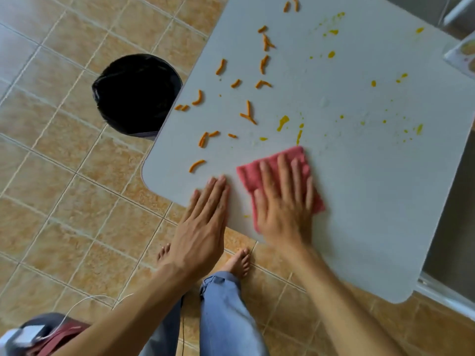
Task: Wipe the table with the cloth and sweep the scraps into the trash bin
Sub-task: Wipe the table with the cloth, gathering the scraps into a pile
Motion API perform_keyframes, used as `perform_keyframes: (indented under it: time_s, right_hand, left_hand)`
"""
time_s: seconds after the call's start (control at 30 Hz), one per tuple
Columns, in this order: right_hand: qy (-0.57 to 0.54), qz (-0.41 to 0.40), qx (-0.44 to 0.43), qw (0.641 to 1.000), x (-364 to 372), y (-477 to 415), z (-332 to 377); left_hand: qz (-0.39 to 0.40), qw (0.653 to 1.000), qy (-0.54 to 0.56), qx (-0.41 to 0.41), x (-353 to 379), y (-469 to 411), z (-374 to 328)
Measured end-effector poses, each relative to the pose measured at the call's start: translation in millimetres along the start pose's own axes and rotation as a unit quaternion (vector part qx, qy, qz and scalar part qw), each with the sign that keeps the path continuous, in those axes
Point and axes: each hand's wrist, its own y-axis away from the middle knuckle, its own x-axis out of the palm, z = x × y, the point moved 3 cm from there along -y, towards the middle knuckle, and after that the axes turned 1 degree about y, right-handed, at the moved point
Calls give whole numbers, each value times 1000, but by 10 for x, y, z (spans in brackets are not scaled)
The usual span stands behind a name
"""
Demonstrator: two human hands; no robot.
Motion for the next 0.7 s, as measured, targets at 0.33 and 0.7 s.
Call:
perform_keyframes:
  time_s: [0.33,0.7]
  right_hand:
    - [-13,-16,116,993,69,145,564]
    - [-25,-35,204,978,73,429,703]
  left_hand:
    - [-81,988,6,-133,-273,167,478]
    - [-78,984,-5,-163,-230,-77,673]
